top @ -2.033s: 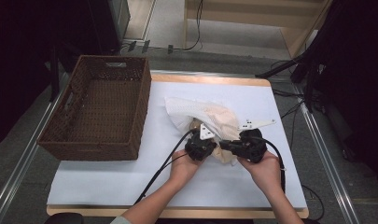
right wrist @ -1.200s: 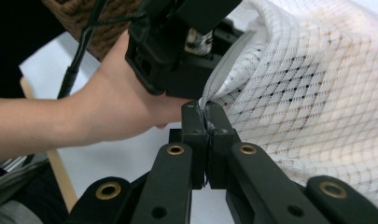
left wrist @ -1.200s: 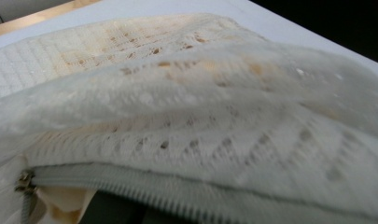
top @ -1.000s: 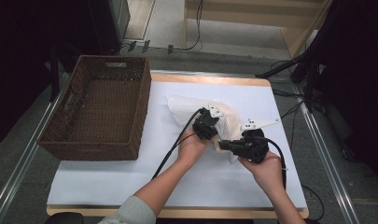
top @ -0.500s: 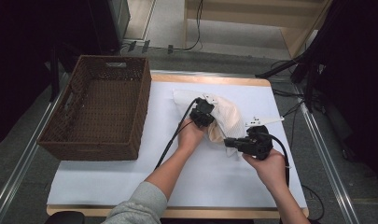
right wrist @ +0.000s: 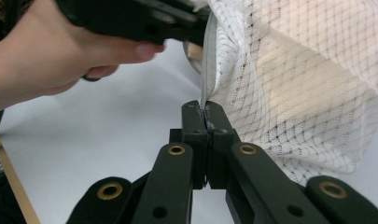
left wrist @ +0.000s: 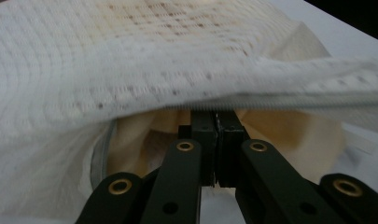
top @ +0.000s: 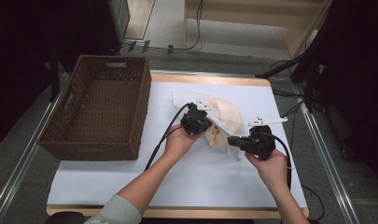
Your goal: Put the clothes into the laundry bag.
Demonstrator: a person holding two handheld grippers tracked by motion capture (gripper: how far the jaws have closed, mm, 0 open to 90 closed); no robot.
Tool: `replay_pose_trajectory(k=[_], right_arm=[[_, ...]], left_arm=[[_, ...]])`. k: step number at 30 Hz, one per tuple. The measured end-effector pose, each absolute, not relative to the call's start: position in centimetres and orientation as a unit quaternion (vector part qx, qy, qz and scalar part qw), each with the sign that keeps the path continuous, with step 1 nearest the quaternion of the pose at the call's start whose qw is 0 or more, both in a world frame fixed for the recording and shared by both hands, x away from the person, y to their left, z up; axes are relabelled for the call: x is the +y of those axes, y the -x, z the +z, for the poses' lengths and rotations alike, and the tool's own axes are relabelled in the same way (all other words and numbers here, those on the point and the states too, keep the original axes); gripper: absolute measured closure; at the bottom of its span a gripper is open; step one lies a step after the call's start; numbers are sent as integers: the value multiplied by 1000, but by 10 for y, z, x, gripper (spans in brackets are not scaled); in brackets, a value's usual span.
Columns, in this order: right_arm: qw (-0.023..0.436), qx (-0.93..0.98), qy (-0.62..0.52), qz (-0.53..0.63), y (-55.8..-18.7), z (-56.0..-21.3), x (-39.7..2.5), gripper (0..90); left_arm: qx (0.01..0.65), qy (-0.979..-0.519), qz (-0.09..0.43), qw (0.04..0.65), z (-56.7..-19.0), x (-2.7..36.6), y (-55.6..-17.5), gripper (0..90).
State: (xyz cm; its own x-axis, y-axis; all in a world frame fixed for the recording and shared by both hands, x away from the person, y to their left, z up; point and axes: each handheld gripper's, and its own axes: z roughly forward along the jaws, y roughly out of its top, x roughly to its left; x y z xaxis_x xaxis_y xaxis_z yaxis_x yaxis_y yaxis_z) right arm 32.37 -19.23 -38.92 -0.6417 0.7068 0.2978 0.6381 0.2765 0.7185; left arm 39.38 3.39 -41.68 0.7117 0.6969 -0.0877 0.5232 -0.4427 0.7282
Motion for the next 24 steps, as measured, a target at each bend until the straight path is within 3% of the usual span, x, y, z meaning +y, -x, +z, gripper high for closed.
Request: replay_pose_trajectory(k=[5, 14, 24], right_arm=[[41, 796, -425, 430, -324, -389, -193, 900], [45, 795, -424, 431, -322, -387, -192, 900], [45, 793, -427, 432, -322, -387, -193, 900]], left_arm=[[346, -849, 109, 384, -420, 42, -369, 899], [359, -857, 96, 357, -459, 52, -351, 900], [341, -862, 89, 364, -472, 26, -349, 900]])
